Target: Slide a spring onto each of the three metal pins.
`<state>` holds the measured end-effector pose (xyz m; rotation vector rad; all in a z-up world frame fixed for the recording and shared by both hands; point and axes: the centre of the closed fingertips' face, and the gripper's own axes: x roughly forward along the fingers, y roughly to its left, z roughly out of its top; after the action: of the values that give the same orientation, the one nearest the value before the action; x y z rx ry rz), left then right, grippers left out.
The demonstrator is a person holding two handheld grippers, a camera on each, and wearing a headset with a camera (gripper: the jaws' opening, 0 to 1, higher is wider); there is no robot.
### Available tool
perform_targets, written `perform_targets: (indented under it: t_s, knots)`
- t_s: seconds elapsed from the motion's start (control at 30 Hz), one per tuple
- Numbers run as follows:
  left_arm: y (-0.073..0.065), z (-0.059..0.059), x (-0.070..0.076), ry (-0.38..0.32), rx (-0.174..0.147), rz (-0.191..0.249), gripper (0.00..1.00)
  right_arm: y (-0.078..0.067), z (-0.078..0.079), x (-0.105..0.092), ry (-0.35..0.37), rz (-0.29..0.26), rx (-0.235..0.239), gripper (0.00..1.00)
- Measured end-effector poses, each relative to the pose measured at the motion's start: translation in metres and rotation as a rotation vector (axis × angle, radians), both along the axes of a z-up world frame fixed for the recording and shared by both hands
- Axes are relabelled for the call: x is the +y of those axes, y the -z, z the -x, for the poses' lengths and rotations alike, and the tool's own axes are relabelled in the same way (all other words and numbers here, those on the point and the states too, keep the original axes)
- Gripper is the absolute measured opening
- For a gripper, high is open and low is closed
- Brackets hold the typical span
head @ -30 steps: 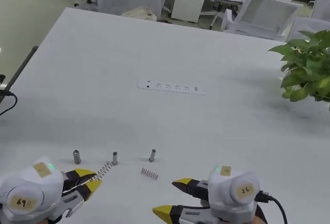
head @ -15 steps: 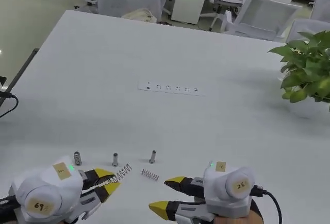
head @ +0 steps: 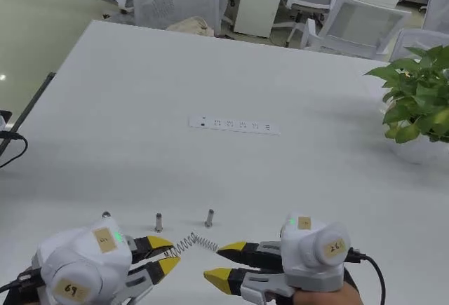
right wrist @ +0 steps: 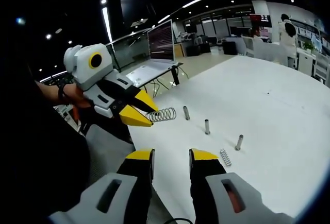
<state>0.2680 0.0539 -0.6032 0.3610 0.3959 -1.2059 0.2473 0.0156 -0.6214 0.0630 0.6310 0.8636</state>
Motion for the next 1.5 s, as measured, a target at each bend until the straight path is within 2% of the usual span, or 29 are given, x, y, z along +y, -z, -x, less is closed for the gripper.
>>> perform_targets:
  t_s: [0.13,0.27,0.37,0.57,0.63,0.83,1.2,1.4,1.5]
  knots:
    - [-0.003,0.008,-0.006,0.046,-0.018,-0.009,0.03,0.0,-0.001,0.002,-0.006,-0.018,0.009,0.24]
    - [-0.001,0.015,-0.01,0.09,-0.033,-0.028,0.03,-0.009,-0.004,0.004,-0.008,-0.057,0.002,0.22]
    - [0.001,0.019,-0.011,0.115,-0.042,-0.042,0.03,-0.011,-0.005,0.007,-0.02,-0.065,-0.004,0.19]
    - [0.004,0.022,-0.012,0.146,-0.058,-0.068,0.03,-0.014,-0.001,0.013,-0.055,-0.085,0.0,0.11]
    - [0.007,0.023,-0.012,0.166,-0.081,-0.091,0.03,-0.014,0.002,0.014,-0.058,-0.097,0.007,0.11]
    - [0.013,0.026,-0.013,0.201,-0.104,-0.128,0.03,-0.016,0.007,0.015,-0.074,-0.113,0.016,0.1]
    - [0.014,0.025,-0.017,0.209,-0.108,-0.133,0.02,-0.024,0.011,0.021,-0.117,-0.097,-0.001,0.08]
    - [0.016,0.024,-0.021,0.212,-0.107,-0.136,0.02,-0.025,0.011,0.025,-0.154,-0.054,-0.012,0.08]
    - [0.017,0.023,-0.021,0.208,-0.095,-0.126,0.02,-0.024,0.011,0.025,-0.164,-0.035,-0.015,0.08]
